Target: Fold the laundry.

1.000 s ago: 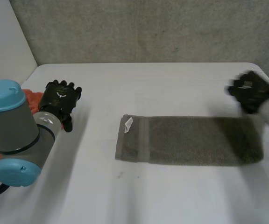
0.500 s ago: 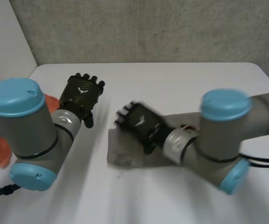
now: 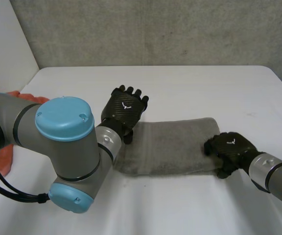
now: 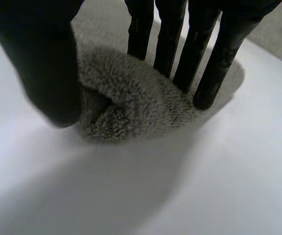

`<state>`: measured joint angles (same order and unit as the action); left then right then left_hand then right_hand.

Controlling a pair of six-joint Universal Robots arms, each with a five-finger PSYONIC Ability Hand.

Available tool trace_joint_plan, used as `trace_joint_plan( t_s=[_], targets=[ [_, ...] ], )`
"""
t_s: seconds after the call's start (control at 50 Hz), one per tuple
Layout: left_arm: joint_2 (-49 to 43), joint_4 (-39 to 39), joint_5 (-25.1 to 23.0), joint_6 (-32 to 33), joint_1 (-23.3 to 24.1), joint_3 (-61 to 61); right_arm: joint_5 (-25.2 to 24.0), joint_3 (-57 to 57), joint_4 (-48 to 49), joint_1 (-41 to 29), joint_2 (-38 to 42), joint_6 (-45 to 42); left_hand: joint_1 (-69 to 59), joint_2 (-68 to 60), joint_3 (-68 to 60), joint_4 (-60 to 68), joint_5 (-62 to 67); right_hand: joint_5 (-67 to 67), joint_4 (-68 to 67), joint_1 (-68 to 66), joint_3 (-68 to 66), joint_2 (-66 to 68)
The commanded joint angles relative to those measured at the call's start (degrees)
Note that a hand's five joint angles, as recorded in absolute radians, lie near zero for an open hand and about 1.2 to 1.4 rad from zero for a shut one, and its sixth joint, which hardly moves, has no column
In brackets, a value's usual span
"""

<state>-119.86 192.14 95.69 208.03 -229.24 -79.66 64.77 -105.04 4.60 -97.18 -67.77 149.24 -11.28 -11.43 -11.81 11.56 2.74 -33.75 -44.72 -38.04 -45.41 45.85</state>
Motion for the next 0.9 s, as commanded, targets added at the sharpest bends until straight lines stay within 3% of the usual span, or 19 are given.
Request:
trace_joint_plan(
  t_s=[0.02,0.22,0.38,0.56,0.6,0.62,0.66,0.74,0.84,0.9],
  targets=[
    [0.51,-0.37,0.11,-0.08,-0.51,-0.67,2.55,2.03,0.94,1.21,1.77,-0.44,1.07,1.22,1.59,-1.35,-2.52,-36.24,-35.27,-41.95,-34.58,34.14],
    [4.02,-0.72,1.69,-0.08,-2.53,-2.42,10.64,7.04,1.03,-1.42,-1.13,-9.75,1.24,1.38,1.76,-1.52,-2.69,-36.25,-35.28,-41.96,-34.59,34.15],
    [6.48,-0.72,1.87,-2.0,-4.37,-3.39,13.72,17.32,0.5,-22.58,-1.32,-13.97,1.24,1.38,1.76,-1.52,-2.69,-36.25,-35.28,-41.96,-34.59,34.15],
    [7.28,-0.8,2.66,-6.31,-4.81,-3.66,11.09,20.49,0.76,-35.44,7.39,-26.1,1.24,1.38,1.76,-1.52,-2.69,-36.25,-35.28,-41.96,-34.59,34.15],
    [7.28,-0.8,3.45,-7.02,-4.81,-3.66,10.3,20.4,1.02,-35.97,8.0,-26.28,1.24,1.38,1.76,-1.52,-2.69,-25.3,-24.33,-31.01,-23.64,23.19],
    [7.28,-0.8,4.15,-7.72,-4.9,-3.57,9.86,20.23,1.46,-35.97,8.01,-25.59,1.24,1.38,1.76,-1.52,-2.69,0.93,1.91,-4.78,2.59,-3.04],
    [7.28,-0.8,4.68,-8.34,-5.08,-3.48,10.03,20.14,1.9,-35.97,7.83,-24.01,1.24,1.38,1.76,-1.52,-2.69,33.0,33.98,27.29,34.66,-35.11],
    [7.28,-0.72,4.94,-9.48,-5.17,-3.13,10.64,19.7,1.82,-33.87,6.52,-13.22,1.24,1.38,1.76,-1.52,-2.69,33.75,34.72,28.04,35.41,-35.85],
    [7.28,-0.72,4.77,-11.06,-4.73,-2.43,10.12,17.24,-0.2,-24.57,-2.87,11.53,1.24,1.38,1.76,-1.52,-2.69,33.75,34.72,28.04,35.41,-35.85],
    [7.28,-0.72,4.59,-12.81,-3.76,-1.55,9.94,17.15,-2.57,-21.65,-5.08,19.75,1.07,1.22,1.59,-1.35,-2.52,33.75,34.72,28.04,35.41,-35.85]
  ],
)
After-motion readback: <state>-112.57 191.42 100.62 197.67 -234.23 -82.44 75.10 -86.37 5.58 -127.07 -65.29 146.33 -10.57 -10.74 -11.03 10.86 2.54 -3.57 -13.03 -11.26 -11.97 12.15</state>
